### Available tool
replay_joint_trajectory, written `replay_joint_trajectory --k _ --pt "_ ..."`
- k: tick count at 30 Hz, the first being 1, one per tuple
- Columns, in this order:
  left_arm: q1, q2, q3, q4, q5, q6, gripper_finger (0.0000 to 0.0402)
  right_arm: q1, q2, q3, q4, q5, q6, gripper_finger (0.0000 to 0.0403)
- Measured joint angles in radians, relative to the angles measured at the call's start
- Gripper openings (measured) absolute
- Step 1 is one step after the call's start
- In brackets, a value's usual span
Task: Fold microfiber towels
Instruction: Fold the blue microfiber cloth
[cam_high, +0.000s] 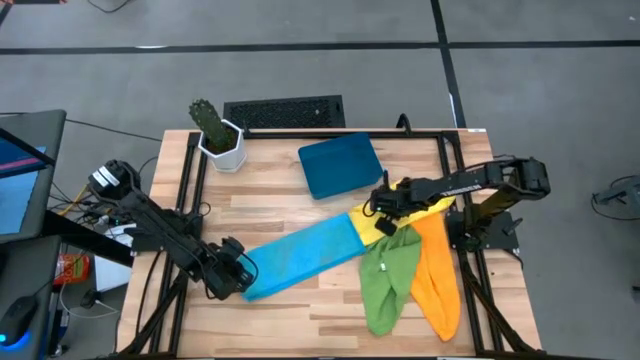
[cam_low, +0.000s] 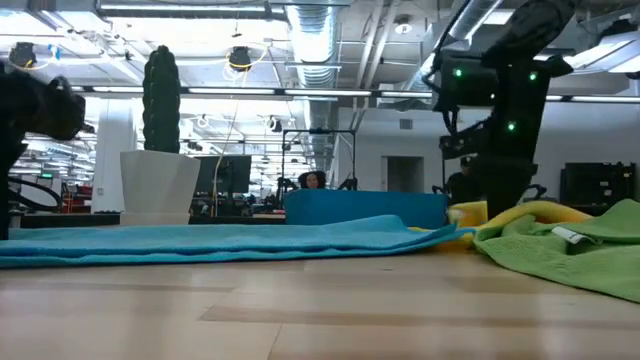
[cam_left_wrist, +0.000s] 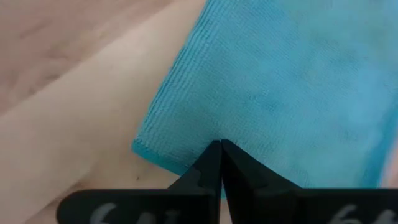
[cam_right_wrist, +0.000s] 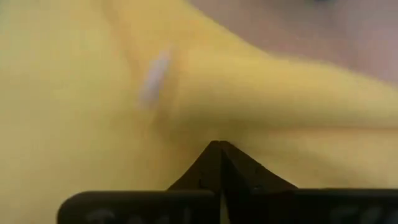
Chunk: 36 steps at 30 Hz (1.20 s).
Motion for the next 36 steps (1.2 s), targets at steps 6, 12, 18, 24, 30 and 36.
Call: replay_joint_trajectory --k 6,12,18,24,30,36 --pt "-0.001 0.053 0.007 0.014 0.025 0.000 0.0002 -0.065 -0.057 -0.004 -0.181 0.148 0.057 0.0017" --pt "0.001 -0.027 -0.004 -0.030 0.016 -0.003 0.0002 -0.070 -0.210 0.013 -0.017 0.065 -0.025 0.0059" --pt "0.001 -0.073 -0.003 -0.074 -0.009 -0.049 0.0002 -0.058 -0.253 0.015 0.355 -0.214 -0.155 0.0130" --pt "0.001 -0.078 -0.003 -0.069 -0.020 -0.048 0.0002 -0.020 -0.053 0.015 0.592 -0.316 -0.244 0.0128" --pt "0.001 -0.078 -0.003 -0.069 -0.043 -0.060 0.0002 0.003 0.125 0.014 0.749 -0.359 -0.265 0.0096" --pt "0.001 -0.078 -0.002 -0.069 -0.051 -0.066 0.0002 -0.028 0.226 0.014 0.754 -0.330 -0.271 0.0074"
